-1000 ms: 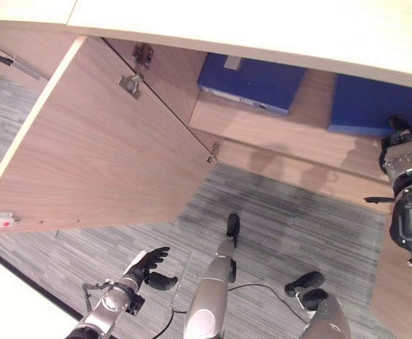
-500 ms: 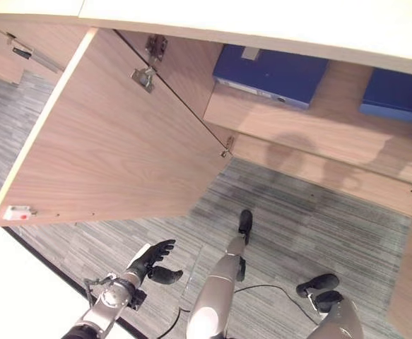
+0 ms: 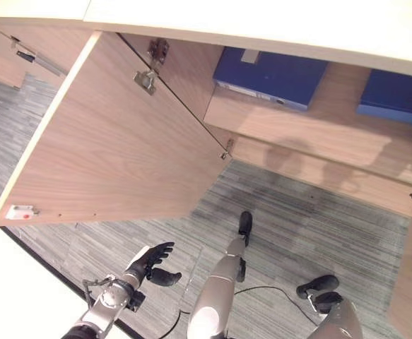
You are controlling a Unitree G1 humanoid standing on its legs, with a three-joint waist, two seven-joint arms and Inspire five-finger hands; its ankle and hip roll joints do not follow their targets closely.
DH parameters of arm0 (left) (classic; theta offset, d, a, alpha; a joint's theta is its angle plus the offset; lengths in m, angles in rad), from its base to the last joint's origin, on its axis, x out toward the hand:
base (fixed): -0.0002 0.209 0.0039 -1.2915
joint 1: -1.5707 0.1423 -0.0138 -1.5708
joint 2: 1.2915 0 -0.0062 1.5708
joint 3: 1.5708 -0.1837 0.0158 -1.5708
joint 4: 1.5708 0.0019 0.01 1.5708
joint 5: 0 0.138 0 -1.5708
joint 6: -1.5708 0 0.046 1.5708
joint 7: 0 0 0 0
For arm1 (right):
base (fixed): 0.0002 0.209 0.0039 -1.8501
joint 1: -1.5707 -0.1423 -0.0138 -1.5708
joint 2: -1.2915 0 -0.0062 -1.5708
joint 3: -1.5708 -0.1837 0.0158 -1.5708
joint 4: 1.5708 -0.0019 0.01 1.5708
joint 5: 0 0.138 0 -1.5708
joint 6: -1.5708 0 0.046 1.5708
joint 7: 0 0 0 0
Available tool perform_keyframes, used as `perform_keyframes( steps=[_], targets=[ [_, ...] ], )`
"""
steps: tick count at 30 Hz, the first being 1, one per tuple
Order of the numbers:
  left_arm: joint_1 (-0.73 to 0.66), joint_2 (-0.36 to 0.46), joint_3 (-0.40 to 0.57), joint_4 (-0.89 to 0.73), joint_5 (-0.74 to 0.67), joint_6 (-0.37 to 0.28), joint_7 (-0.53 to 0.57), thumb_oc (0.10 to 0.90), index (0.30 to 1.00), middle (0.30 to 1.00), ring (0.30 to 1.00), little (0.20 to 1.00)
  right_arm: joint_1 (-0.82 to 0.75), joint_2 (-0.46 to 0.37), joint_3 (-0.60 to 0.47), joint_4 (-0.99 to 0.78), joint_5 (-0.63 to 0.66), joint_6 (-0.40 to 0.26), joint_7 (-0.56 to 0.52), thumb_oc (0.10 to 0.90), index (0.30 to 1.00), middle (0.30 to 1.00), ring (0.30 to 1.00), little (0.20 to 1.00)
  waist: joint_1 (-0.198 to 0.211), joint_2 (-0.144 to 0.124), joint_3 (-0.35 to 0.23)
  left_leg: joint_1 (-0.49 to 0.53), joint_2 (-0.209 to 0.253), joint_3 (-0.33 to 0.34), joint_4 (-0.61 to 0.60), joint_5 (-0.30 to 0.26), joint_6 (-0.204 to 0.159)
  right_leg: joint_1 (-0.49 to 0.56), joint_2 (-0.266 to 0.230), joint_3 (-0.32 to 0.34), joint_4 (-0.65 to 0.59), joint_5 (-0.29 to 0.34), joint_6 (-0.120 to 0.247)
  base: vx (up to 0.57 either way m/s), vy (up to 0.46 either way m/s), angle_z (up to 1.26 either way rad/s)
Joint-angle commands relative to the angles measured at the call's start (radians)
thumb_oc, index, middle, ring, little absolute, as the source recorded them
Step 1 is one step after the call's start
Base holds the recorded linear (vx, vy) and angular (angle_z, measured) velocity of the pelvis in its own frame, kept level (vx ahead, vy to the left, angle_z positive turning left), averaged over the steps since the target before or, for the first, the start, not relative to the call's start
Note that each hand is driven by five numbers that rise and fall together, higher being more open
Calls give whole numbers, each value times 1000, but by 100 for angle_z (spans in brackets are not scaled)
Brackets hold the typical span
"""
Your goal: Put the empty folder in the office cabinet
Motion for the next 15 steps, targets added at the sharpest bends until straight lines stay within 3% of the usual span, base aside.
perform_keyframes(
  steps=[1,7,15],
  targets=[
    [-22,36,36,62,-2,-1,7,800,900,900,900,900,15,-28,-14,-148,50,-70,55,800,900,900,900,900,39,-39,-20,33,60,-2,62,-243,-123,105,39,17,-95,-89,97,0,0,0],
    [-2,37,44,81,33,28,1,800,900,900,900,900,106,21,-119,-149,112,-91,14,800,900,900,900,900,40,-85,-60,99,77,-6,55,-252,-128,194,90,9,-171,-81,90,0,0,0],
    [26,31,55,81,45,38,-7,800,900,900,900,900,175,77,-159,-160,106,-98,0,800,900,900,900,900,36,-98,-80,151,90,-1,48,-255,-129,248,111,7,-205,-72,87,2,4,-1]
  ],
)
